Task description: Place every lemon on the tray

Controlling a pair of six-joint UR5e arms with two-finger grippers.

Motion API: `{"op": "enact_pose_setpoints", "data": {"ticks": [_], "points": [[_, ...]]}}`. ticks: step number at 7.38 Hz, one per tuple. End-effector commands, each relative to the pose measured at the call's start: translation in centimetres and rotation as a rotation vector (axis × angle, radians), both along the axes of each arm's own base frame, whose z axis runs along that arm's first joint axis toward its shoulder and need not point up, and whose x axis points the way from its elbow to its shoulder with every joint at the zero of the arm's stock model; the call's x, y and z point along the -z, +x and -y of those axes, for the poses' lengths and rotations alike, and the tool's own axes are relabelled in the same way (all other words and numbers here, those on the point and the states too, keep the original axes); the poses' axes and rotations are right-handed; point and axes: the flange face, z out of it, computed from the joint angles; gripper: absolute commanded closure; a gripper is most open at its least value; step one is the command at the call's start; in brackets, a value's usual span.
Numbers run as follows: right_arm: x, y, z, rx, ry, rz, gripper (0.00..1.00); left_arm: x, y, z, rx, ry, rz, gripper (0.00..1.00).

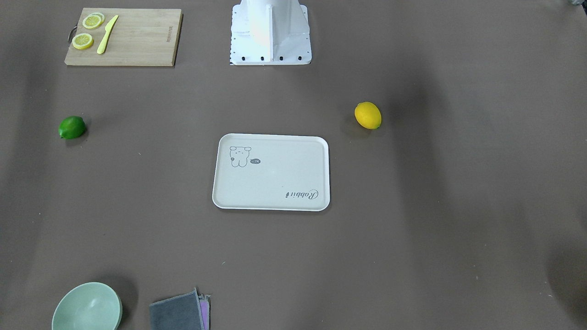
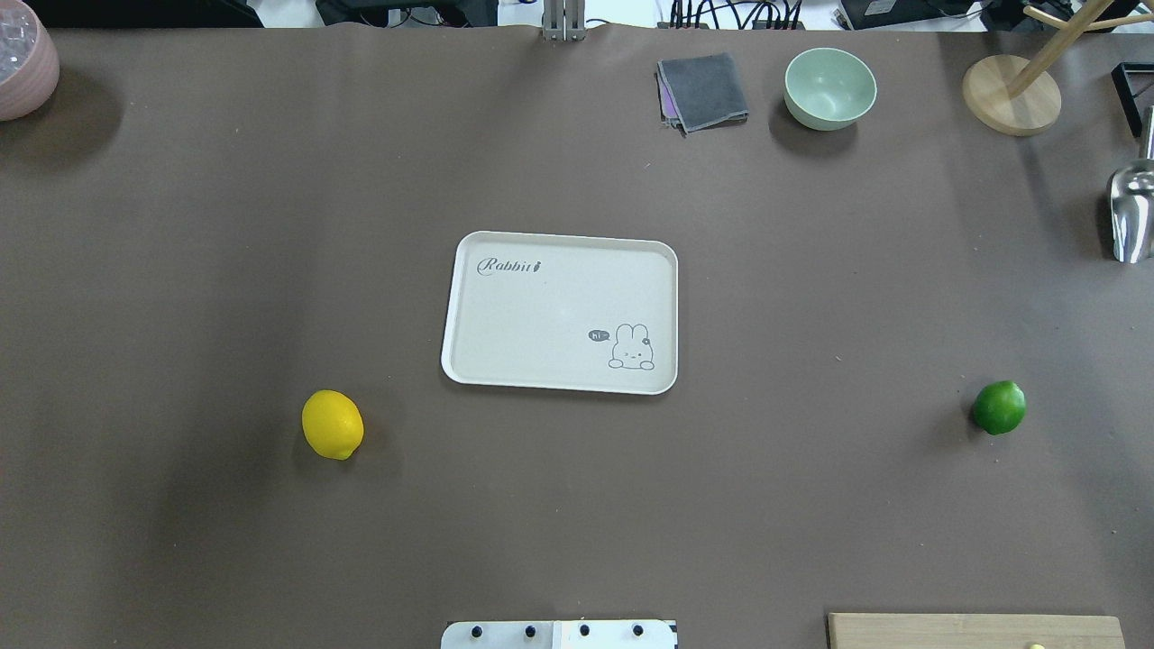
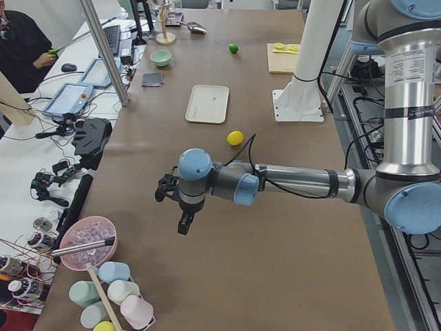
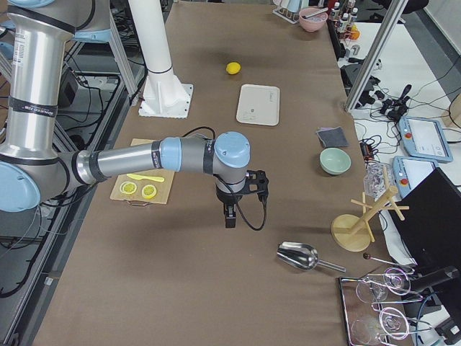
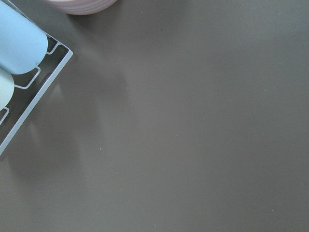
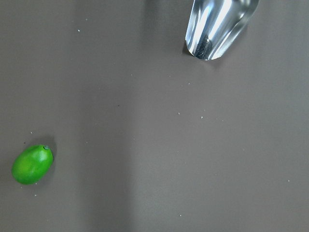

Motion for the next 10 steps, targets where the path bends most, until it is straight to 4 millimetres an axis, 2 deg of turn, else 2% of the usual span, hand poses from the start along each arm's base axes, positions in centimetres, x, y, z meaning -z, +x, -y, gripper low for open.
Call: {"op": "enact_pose_setpoints", "data": {"ticks": [1, 3, 5, 6, 8, 10], "points": [[0.3, 0.0, 0.1, 0.0, 0.01, -0.002, 0.0, -0.2, 0.0, 0.0, 0.001, -0.005, 0.0, 0.02], [1.4, 0.0, 0.3, 0.001, 0.036, -0.003, 0.0, 0.5, -0.1, 0.1, 0.01, 0.001, -0.004, 0.02], [1.4, 0.0, 0.2, 0.001, 0.034, -0.005, 0.0, -0.3, 0.0, -0.4, 0.014, -0.022, -0.009, 0.02], [1.5, 0.0, 0.2, 0.001, 0.037, -0.006, 0.0, 0.6, 0.1, -0.1, 0.013, -0.003, -0.013, 0.02], [3.1, -0.1, 2.4, 0.004, 0.076, -0.011, 0.0, 1.3, 0.2, 0.7, 0.009, 0.012, -0.017, 0.02], [3.6, -1.7, 3.3, 0.051, 0.098, -0.038, 0.0, 1.0, 0.1, 0.4, 0.011, 0.006, -0.016, 0.02]]}}
